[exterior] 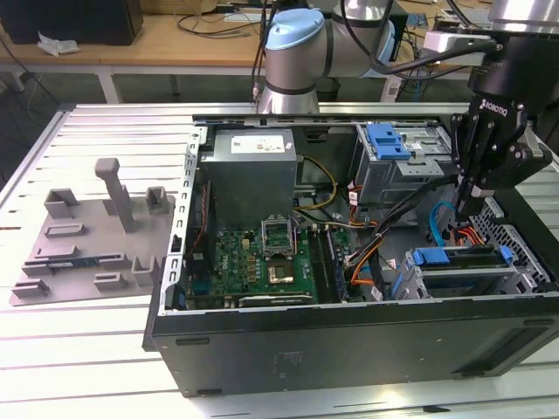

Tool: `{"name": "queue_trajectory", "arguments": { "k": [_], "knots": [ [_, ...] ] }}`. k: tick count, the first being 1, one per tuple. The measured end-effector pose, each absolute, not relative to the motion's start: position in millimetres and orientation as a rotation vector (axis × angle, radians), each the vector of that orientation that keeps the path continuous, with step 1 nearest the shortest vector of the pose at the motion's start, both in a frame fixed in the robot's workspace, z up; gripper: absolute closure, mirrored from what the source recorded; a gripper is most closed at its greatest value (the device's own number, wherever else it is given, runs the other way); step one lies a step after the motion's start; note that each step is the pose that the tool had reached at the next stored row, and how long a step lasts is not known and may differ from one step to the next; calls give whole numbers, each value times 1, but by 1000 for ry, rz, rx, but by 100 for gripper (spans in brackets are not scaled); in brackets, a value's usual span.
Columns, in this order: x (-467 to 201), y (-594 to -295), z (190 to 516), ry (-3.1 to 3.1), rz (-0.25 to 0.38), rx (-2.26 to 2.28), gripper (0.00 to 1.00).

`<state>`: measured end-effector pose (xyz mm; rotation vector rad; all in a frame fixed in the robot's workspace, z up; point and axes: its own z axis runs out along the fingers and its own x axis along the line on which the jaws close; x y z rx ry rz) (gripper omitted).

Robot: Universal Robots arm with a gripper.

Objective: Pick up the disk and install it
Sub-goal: 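Insert the second disk wire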

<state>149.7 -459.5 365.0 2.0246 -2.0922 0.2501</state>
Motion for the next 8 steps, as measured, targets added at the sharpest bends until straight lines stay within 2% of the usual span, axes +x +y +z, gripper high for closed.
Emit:
{"name": "queue_trajectory", "arguments": {
  "k": [8],
  "knots": [
    [154, -471, 365, -2133, 172, 2067, 84]
  ]
}}
